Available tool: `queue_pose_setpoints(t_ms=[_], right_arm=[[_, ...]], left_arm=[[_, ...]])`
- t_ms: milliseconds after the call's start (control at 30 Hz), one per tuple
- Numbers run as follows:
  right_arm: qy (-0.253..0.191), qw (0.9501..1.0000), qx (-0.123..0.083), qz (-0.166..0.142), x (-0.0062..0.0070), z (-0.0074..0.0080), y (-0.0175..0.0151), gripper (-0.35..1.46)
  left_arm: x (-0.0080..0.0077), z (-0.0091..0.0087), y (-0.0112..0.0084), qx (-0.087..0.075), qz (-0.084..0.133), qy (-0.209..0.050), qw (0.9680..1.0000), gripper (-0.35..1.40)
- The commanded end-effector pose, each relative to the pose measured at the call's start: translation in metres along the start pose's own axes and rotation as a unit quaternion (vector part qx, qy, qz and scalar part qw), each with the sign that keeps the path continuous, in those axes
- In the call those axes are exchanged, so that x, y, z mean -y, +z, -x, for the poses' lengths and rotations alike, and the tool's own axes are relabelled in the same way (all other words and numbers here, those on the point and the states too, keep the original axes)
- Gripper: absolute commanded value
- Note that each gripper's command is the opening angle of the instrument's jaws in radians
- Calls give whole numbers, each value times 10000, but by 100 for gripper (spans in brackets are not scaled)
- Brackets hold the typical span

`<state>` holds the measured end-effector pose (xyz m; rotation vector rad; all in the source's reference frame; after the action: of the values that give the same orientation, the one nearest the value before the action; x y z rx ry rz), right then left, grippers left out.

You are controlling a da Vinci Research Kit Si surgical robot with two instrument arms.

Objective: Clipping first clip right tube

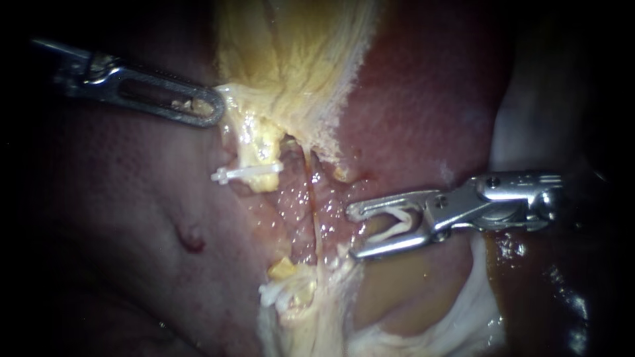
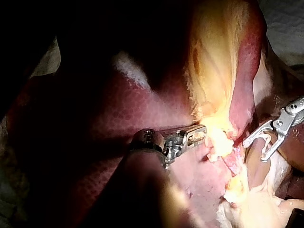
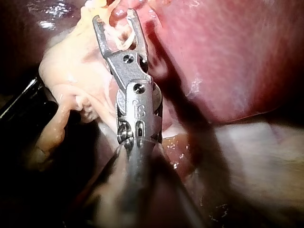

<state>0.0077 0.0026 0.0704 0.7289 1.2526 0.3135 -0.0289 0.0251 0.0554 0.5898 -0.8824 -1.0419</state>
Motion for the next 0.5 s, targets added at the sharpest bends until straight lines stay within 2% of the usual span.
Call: queue_pose_setpoints(t_ms=[33, 233, 500], right_arm=[[0, 10000, -21, -5, 1, 0, 2, 48], [-9, 10000, -51, 19, 4, 1, 5, 50], [72, 10000, -35, 38, -4, 13, 24, 50]], left_arm=[[0, 0, 0, 0, -1, 0, 10000, -35], [0, 0, -1, -1, -2, 0, 10000, -35], [1, 0, -1, -1, -2, -2, 10000, -35]])
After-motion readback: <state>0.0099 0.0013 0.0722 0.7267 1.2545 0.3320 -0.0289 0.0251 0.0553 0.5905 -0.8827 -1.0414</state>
